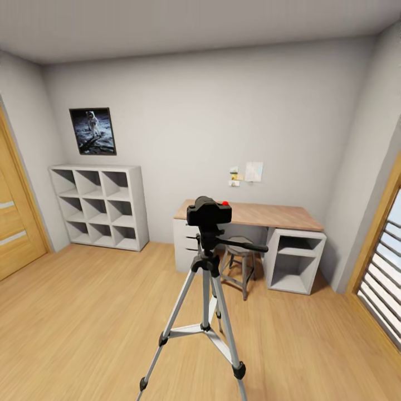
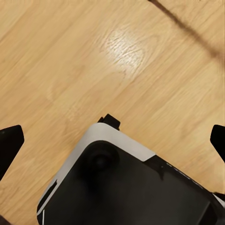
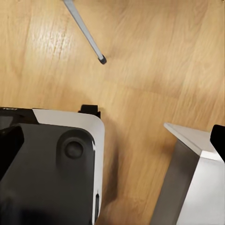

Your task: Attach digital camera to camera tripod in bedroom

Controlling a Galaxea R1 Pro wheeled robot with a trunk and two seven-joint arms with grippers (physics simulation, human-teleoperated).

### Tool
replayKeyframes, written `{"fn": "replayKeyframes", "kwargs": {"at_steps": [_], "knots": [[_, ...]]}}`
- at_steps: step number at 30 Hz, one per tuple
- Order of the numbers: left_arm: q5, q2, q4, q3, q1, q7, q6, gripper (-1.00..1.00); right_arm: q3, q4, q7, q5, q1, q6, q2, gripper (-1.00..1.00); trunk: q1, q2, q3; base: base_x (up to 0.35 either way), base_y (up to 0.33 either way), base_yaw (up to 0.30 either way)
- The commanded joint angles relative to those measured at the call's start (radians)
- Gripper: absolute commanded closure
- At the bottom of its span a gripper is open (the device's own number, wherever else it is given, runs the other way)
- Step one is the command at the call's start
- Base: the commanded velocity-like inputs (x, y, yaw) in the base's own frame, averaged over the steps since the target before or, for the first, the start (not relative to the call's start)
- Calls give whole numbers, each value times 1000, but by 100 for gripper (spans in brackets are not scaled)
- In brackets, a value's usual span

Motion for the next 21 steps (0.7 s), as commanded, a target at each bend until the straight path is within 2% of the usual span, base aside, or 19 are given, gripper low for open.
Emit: {"fn": "replayKeyframes", "kwargs": {"at_steps": [1, 21], "knots": [[7, 0, -1, -8, 0, 4, -1, -100, 8, 3, 4, -10, -1, -2, 0, -100, 0, -1, 1, 0, 0, 0], [7, 0, -1, -8, 0, 4, -1, -100, 8, 3, 6, -10, -1, 3, 1, -100, 0, -1, 34, 0, 0, 0]]}}
